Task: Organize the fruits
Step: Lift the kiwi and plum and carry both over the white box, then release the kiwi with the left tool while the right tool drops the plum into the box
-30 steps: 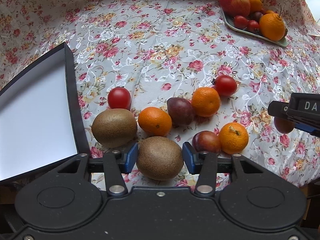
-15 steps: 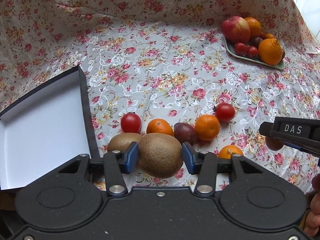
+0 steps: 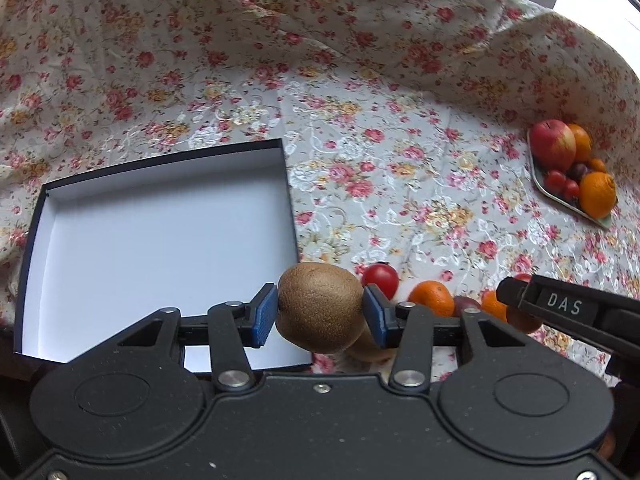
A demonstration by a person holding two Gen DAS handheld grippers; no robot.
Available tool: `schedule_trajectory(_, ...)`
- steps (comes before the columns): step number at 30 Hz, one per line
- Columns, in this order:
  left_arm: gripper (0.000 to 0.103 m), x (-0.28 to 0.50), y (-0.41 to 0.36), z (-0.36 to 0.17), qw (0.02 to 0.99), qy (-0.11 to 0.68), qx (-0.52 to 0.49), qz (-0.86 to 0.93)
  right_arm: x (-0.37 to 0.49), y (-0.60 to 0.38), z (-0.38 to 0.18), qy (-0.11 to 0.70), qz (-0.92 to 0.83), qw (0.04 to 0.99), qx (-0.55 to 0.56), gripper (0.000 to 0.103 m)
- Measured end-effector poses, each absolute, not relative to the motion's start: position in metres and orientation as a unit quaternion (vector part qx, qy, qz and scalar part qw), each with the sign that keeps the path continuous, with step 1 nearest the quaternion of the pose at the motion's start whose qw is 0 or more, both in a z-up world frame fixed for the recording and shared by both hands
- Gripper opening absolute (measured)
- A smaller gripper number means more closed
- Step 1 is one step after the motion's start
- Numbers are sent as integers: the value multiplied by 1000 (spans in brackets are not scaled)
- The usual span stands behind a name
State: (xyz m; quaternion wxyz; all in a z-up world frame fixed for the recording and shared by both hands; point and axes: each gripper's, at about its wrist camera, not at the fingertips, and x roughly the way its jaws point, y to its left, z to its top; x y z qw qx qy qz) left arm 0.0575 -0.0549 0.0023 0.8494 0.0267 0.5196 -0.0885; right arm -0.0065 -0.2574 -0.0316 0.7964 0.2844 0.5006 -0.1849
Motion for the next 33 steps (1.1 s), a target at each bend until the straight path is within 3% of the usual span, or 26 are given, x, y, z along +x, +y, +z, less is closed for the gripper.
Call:
schedule_trajectory(20, 53, 89, 56, -22, 836, 545, 12, 54, 59, -106, -10, 501, -28, 842, 196, 39)
schedule_trajectory(21, 50, 89, 60, -22, 837, 545, 12, 56, 61, -100, -11, 501, -23, 844, 192, 39)
schedule_trajectory(22, 35, 89, 62, -22, 838, 542, 16, 59, 63, -93, -11, 501, -17, 845, 189, 39)
schedule_trajectory(33, 39, 92, 87, -28, 826, 559, -3, 71, 76, -57, -7, 488, 6, 861, 144, 39)
